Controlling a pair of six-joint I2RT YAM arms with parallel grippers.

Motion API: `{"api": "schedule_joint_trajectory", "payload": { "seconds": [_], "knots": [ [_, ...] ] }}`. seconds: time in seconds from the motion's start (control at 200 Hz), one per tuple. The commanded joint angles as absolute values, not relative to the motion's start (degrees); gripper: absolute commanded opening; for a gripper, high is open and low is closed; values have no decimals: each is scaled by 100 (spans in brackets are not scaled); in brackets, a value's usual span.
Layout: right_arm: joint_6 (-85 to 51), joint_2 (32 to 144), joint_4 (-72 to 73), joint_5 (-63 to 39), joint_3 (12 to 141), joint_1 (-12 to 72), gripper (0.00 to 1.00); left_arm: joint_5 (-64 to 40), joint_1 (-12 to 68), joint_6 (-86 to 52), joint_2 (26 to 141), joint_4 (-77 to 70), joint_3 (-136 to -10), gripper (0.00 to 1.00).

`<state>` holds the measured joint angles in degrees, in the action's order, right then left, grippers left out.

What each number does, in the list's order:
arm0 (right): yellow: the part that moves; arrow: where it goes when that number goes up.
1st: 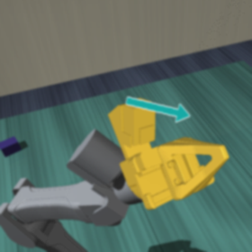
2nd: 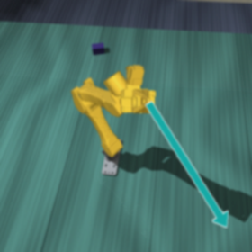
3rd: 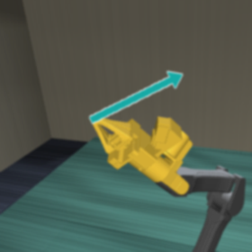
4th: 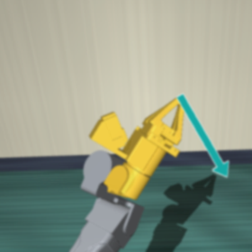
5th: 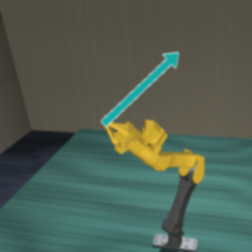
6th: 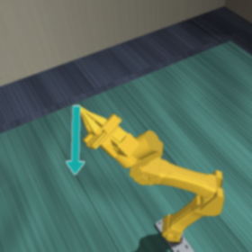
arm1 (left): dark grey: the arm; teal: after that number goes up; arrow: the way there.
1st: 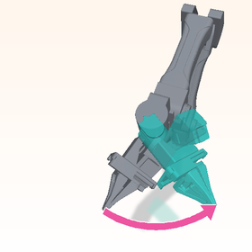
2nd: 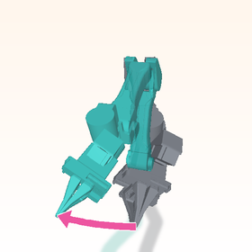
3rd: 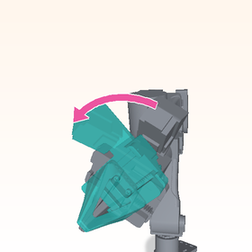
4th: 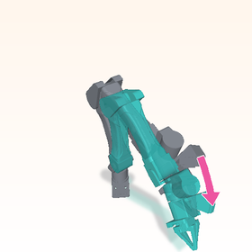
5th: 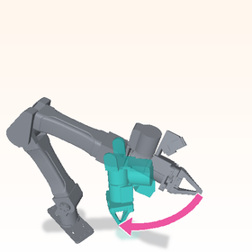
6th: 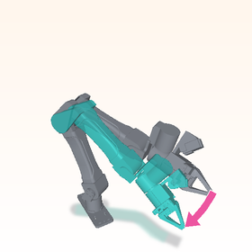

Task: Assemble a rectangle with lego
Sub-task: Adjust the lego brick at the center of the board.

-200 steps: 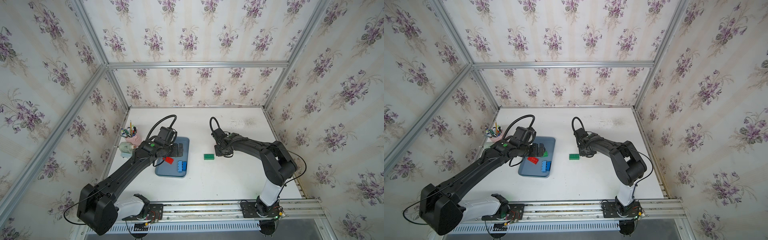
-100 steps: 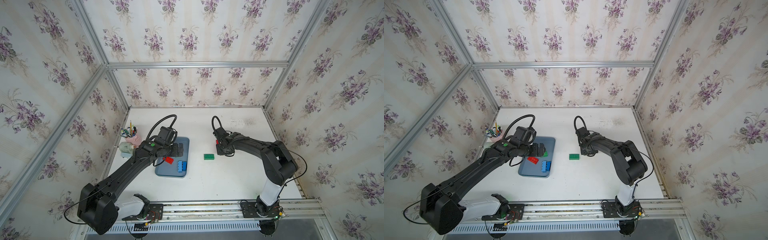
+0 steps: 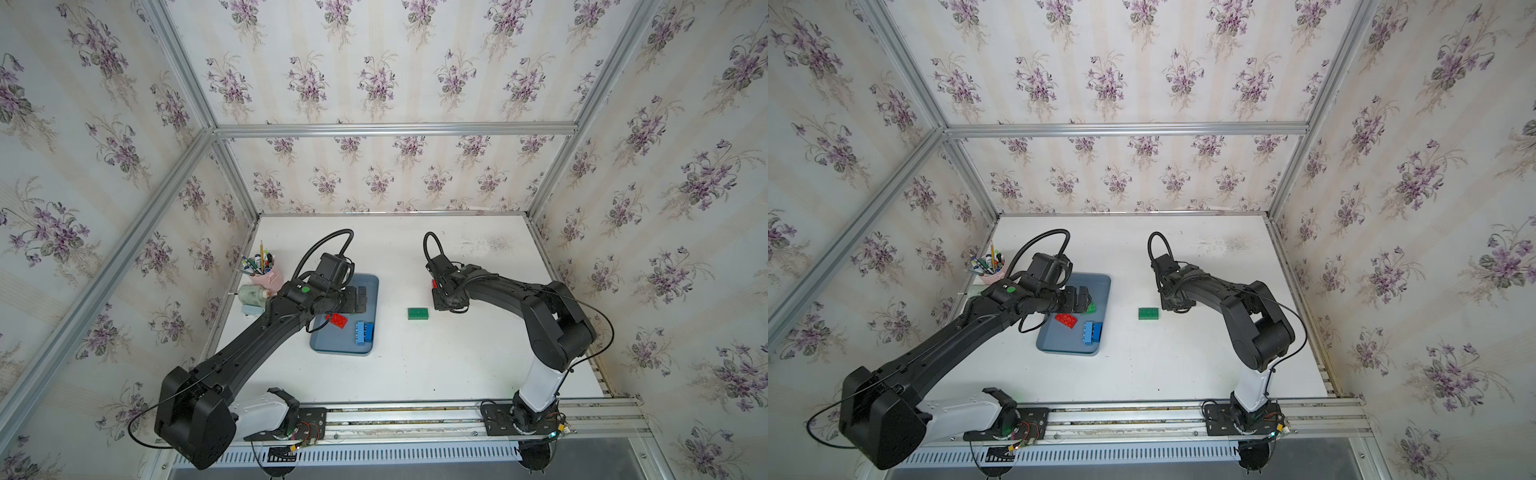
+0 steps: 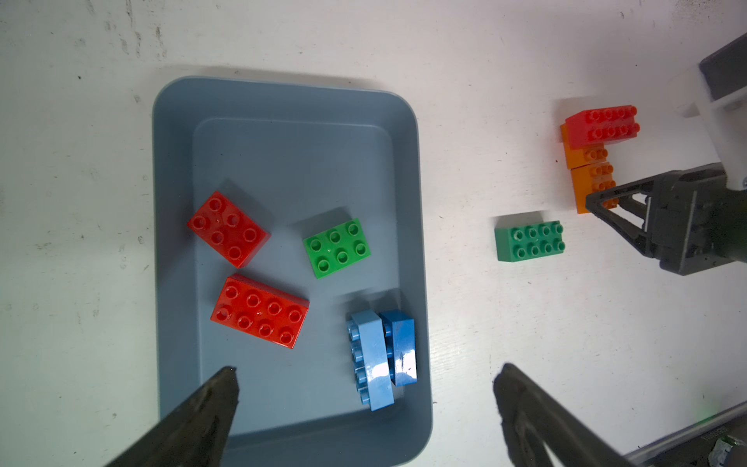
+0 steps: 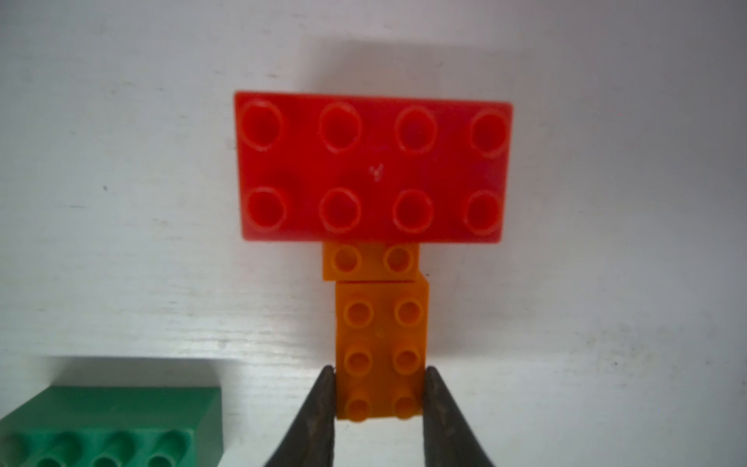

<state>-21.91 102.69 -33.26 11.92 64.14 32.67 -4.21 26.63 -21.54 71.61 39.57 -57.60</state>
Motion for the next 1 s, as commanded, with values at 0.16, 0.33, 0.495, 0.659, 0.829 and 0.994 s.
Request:
{"api": "schedule_joint_trajectory", "payload": {
  "seconds": [0.16, 0.33, 0.495, 0.659, 0.829, 0.994],
  "knots": [
    [-2188, 10283, -3312, 1118, 6459, 3270, 33, -417, 2663, -2151, 7181, 3932, -5797, 100],
    [-2188, 10301, -3307, 1135, 6482, 3265, 33, -412, 2663, -2145, 7196, 3935, -5801, 100],
    [-2197, 10321, -3327, 1120, 6503, 3263, 33, -404, 2663, -2155, 7195, 3920, -5788, 100],
    [-2197, 10318, -3335, 1105, 6513, 3270, 33, -397, 2662, -2139, 7181, 3934, -5801, 100],
    [-2197, 10334, -3337, 1115, 6497, 3267, 34, -369, 2659, -2142, 7177, 3951, -5801, 100],
    [-2197, 10336, -3337, 1105, 6495, 3269, 36, -360, 2654, -2134, 7159, 3959, -5799, 100]
  ]
}}
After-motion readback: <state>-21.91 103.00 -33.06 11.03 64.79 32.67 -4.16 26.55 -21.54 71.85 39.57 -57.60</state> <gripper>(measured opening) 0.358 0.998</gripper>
